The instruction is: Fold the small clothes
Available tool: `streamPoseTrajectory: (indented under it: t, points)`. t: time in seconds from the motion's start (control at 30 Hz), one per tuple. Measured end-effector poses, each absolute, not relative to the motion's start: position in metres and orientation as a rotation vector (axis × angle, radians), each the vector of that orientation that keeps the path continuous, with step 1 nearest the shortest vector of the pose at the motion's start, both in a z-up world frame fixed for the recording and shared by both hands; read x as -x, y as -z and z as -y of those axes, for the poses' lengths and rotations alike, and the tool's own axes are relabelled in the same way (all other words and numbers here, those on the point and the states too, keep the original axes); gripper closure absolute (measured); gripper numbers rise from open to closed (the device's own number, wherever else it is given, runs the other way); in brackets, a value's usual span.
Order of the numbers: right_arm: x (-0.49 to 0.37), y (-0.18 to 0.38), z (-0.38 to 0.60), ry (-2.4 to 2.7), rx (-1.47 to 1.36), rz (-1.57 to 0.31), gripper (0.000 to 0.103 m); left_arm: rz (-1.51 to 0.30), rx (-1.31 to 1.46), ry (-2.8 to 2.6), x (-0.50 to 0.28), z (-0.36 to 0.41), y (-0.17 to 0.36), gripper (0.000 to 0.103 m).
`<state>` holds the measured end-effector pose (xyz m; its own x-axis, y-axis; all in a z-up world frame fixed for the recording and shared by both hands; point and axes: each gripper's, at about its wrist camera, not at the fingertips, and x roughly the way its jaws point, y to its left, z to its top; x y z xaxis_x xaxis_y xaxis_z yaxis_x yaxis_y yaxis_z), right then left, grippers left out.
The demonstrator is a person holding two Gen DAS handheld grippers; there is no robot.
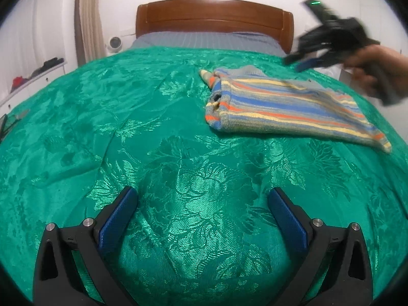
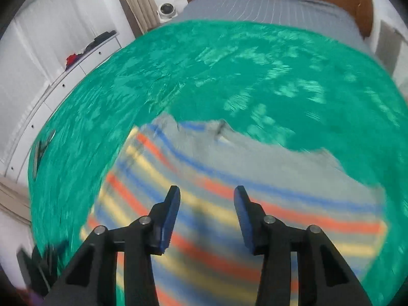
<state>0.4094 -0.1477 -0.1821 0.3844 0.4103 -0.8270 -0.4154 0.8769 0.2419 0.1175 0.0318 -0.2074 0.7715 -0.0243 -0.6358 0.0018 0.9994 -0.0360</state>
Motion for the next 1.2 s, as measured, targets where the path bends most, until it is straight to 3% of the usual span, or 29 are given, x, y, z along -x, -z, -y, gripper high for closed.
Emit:
streamPoseTrajectory:
  t: [0.13, 0.17, 0.2, 0.43, 0.47, 0.53, 0.6, 0.97, 1.07, 1.2]
  points:
    - [-0.439, 0.205, 0.113, -0.539, 0.013, -1.095, 0.06, -0.684, 0.05, 0.03, -0.116, -0.034, 0.209, 0.001]
    - [-0.443, 0.212, 0.108, -0.533, 0.025, -1.106, 0.069, -0.683, 0.052, 0.031, -0.116, -0.034, 0.209, 0.001]
    - [-0.448, 0.218, 0.103, -0.523, 0.045, -1.122, 0.1, -0.682, 0.053, 0.032, -0.116, -0.034, 0.209, 0.001]
    - [-0.464, 0.229, 0.106, -0.39, 0.031, -1.103, 0.099, -0.68, 0.054, 0.032, -0.115, -0.033, 0.209, 0.001]
    - [-0.466, 0.231, 0.109, -0.397, 0.013, -1.111, 0.097, -0.679, 0.055, 0.032, -0.115, -0.033, 0.209, 0.001]
    - [-0.465, 0.227, 0.12, -0.406, -0.036, -1.118, 0.081, -0.679, 0.054, 0.031, -0.115, -0.033, 0.209, 0.001]
    - [-0.456, 0.213, 0.138, -0.397, -0.08, -1.086, 0.044, -0.679, 0.05, 0.028, -0.115, -0.033, 0.209, 0.001]
    - [-0.285, 0.15, 0.319, -0.469, -0.157, -0.827, 0.03, -0.796, 0.002, 0.027, -0.117, -0.01, 0.185, 0.001]
    - [-0.226, 0.145, 0.37, -0.473, -0.128, -0.786, 0.022, -0.776, -0.006, 0.104, -0.126, 0.019, 0.162, 0.001]
    - [-0.185, 0.149, 0.415, -0.459, -0.106, -0.791, 0.021, -0.725, -0.128, 0.25, -0.149, 0.095, 0.133, 0.001]
